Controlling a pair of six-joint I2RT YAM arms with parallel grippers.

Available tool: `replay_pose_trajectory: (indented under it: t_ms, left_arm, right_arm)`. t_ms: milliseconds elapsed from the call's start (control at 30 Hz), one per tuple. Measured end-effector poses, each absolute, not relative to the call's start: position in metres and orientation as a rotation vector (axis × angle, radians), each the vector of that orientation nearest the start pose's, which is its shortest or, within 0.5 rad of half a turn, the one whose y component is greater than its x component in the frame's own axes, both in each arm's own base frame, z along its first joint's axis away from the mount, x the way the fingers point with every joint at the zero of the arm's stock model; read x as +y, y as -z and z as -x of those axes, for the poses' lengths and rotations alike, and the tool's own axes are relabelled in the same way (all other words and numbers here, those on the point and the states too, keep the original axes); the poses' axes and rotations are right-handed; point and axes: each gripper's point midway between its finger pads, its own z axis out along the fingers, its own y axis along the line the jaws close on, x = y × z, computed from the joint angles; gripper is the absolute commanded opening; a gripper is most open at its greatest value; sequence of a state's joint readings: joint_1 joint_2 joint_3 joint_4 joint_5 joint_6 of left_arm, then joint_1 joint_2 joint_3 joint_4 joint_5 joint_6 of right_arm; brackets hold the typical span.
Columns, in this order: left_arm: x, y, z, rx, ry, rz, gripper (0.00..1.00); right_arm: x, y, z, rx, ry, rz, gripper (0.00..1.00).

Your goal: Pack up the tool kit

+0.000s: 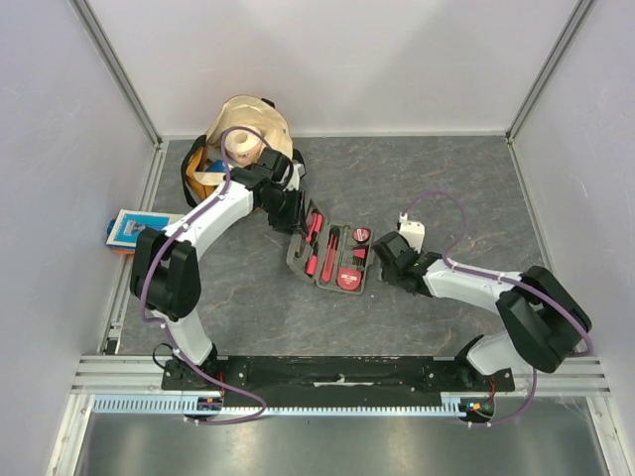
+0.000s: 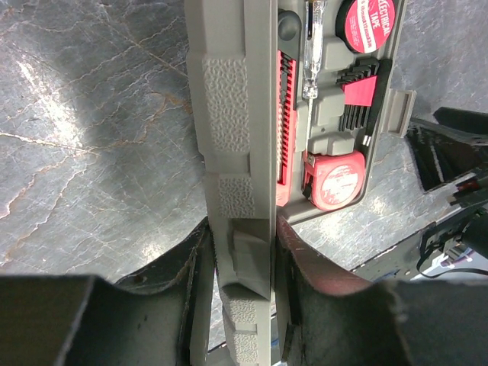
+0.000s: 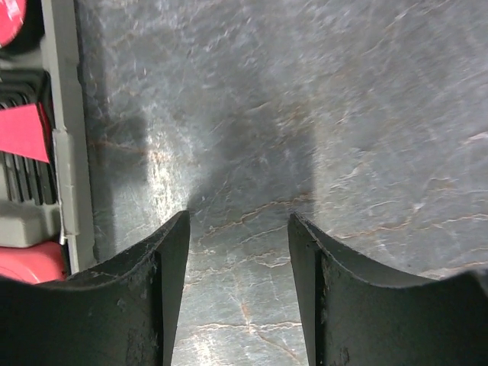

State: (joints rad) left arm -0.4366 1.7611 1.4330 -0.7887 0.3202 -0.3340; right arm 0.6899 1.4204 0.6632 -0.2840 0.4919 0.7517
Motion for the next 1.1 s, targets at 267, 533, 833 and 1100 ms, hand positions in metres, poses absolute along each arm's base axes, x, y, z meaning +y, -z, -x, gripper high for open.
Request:
replay_pose_trajectory:
  t_ms: [267,533,833,1100]
  left_arm:
    - [-0.232,-0.123,-0.323,2.748,0.600,-0.277,0.38]
    - [-0.255,-0.131,-0.311,2.734,0.658,-0.354,0.55]
    - [-0.287,-0.152,-0.296,2.688,0.862,-0.457,0.66]
    - [-0.307,-0.168,-0.280,2.648,1.078,-0.538,0.67]
  right_arm:
    - [0.161,-0.018,-0.268,2.452,-0.063,-0.164,0.58]
    - [0.174,-0.019,-0.277,2.447,-0.112,-0.113,0.57]
    - [0.180,-0.019,-0.284,2.436,-0.136,-0.096,0.56]
    - [0.180,-0.020,-0.289,2.432,-0.157,-0.113,0.56]
